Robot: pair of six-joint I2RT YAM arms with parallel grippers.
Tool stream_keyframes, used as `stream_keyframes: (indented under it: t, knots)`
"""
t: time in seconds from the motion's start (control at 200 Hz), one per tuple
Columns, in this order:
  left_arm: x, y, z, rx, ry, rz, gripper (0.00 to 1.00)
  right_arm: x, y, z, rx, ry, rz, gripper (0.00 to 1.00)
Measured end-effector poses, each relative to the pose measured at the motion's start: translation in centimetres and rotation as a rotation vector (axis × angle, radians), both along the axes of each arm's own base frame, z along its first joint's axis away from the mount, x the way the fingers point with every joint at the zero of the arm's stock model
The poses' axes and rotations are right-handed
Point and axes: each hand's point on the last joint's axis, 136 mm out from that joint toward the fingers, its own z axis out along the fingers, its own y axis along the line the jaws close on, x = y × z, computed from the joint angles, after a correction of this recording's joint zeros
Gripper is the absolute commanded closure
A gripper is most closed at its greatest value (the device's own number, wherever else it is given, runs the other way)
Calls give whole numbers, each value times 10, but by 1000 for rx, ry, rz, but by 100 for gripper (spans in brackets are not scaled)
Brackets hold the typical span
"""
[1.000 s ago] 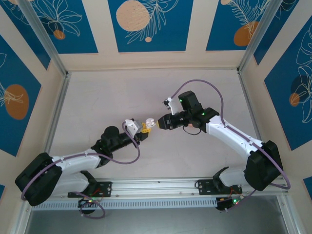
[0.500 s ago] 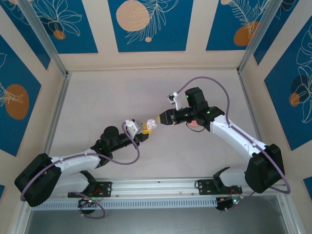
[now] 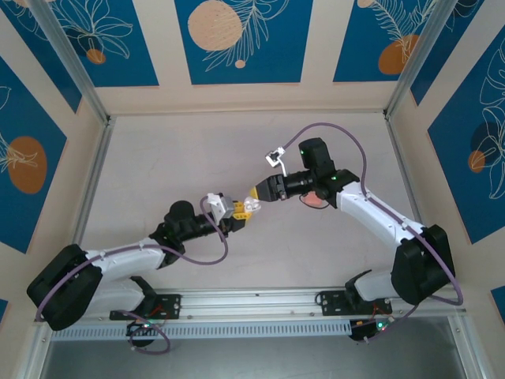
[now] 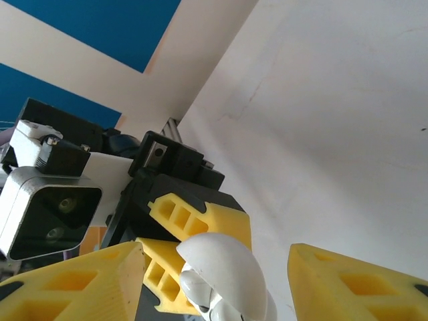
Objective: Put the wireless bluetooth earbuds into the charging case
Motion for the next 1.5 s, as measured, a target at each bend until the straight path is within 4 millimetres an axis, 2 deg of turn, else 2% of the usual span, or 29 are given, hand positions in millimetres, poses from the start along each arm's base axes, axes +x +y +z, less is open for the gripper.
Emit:
stream_keyframes:
  t: [0.17,0.39,0.605,0.695,0.805,0.91,1.05,1.175,1.315,1.5]
  knots:
    - [0,-1,3,-7,-6,-6,81,-9,5,0,15,20,43,50]
    - [2,-1,5,-8,-9,5,81,-7,4,4,24,5,35,59]
    - [11,1,1,9,10,54,79,-17,-6,34,81,-73,28,61]
    - [17,-1,-3,22,47,73,79,-13,-14,38,75,-94,-16,61]
    - [29,-7,-7,29,126,104,80,6,-31,28,18,-67,-140,61]
    - [44,-16,-13,16,252,139,81,28,-59,2,-53,16,-293,61]
    - [63,-32,-34,1,466,184,82,44,-93,-28,-124,131,-455,61]
    - [81,-48,-54,-8,646,221,83,48,-113,-41,-158,183,-537,61]
    - [99,-66,-73,-5,808,263,83,45,-129,-45,-166,197,-589,61]
    - [123,-99,-92,59,956,286,83,41,-138,-55,-173,220,-613,61]
